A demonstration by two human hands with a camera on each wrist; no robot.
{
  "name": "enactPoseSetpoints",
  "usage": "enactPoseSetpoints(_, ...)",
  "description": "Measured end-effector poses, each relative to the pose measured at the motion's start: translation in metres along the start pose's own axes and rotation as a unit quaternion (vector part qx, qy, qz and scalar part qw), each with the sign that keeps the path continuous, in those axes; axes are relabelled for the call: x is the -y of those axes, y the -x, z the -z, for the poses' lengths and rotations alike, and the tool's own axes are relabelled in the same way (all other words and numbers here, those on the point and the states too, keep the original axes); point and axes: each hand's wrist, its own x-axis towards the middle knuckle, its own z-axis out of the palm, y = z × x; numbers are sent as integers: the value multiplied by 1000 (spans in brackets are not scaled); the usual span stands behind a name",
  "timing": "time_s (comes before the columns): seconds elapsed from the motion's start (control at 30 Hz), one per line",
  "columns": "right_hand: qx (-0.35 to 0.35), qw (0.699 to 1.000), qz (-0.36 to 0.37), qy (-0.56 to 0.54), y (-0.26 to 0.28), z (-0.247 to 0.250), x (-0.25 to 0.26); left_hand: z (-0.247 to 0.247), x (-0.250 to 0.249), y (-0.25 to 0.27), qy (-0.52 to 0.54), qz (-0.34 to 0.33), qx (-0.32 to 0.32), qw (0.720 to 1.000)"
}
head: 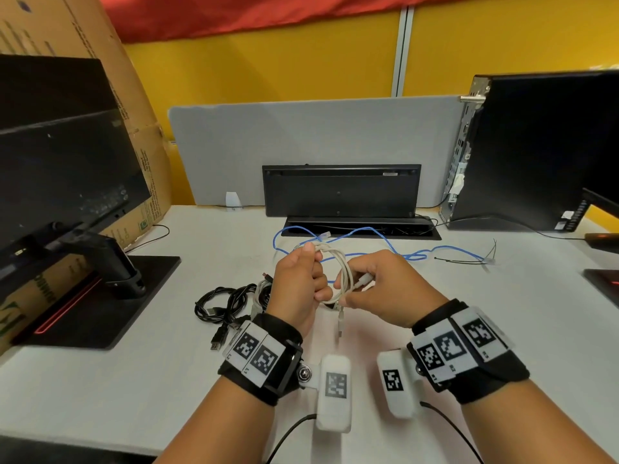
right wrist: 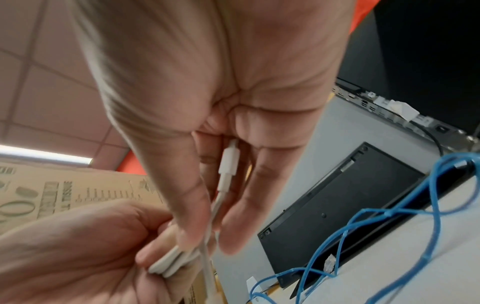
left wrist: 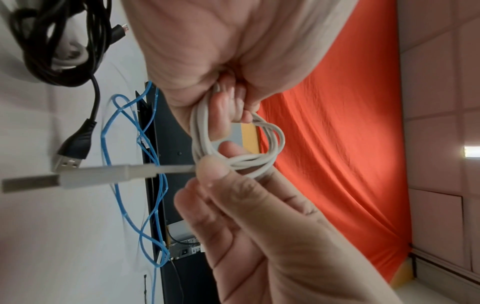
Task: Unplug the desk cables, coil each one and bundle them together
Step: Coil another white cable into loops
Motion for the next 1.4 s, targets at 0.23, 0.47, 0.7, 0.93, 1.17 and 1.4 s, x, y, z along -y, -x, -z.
enactPoseSetpoints(0.23, -41, 992, 42, 110, -3, -5, 5, -3, -3, -2, 16, 13, -6, 1000)
enactPoseSetpoints(0.47, -8, 1000, -9, 29, -18, 0, -1, 3, -7, -5, 38, 5, -4, 999)
enactPoseSetpoints(0.7, -68, 978, -33, -195, -36, 4, -4, 5, -34, -21, -122, -84, 24, 989)
enactPoseSetpoints(0.93, -97, 950, -123, -272, -67, 0, 4, 16, -79, -59, -419, -134, 19, 898)
enactPoseSetpoints(1.17, 41, 952, -223, -205, -85, -26, -3, 37, -74, -80, -560, -51, 49, 826)
enactPoseSetpoints(1.4, 133, 944, -271, -133, -87, -42, -15, 48, -54, -88, -644, -5, 68, 762)
